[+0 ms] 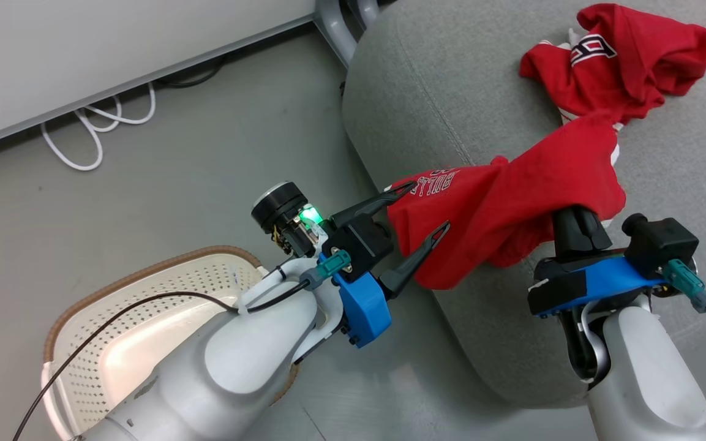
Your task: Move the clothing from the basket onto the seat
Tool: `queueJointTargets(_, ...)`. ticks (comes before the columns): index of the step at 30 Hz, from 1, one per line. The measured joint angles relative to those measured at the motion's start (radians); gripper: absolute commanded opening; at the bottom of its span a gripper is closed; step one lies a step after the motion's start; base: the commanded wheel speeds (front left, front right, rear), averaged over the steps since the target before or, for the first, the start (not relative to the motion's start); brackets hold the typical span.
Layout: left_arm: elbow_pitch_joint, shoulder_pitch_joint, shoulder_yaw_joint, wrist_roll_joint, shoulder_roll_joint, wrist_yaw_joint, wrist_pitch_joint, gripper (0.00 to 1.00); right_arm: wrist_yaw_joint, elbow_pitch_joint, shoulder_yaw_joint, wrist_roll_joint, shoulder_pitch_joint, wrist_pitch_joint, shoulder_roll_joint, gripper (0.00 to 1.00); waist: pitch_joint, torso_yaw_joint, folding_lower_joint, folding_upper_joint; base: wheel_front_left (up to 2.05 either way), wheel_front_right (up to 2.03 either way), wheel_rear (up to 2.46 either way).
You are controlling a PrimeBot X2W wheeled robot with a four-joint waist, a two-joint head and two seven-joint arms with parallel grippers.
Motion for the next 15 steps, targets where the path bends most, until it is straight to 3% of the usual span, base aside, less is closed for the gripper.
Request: queueJointTargets(15,-0.003,-0.012,-0.023,-0.004,0.005,-0.001,0.006,1.0,0.0,-0.024,-0.02,-0.009,0.014,0.0,0.017,0.0,0.04,-0.024,0.0,0.0,0.0,0.0,0.0)
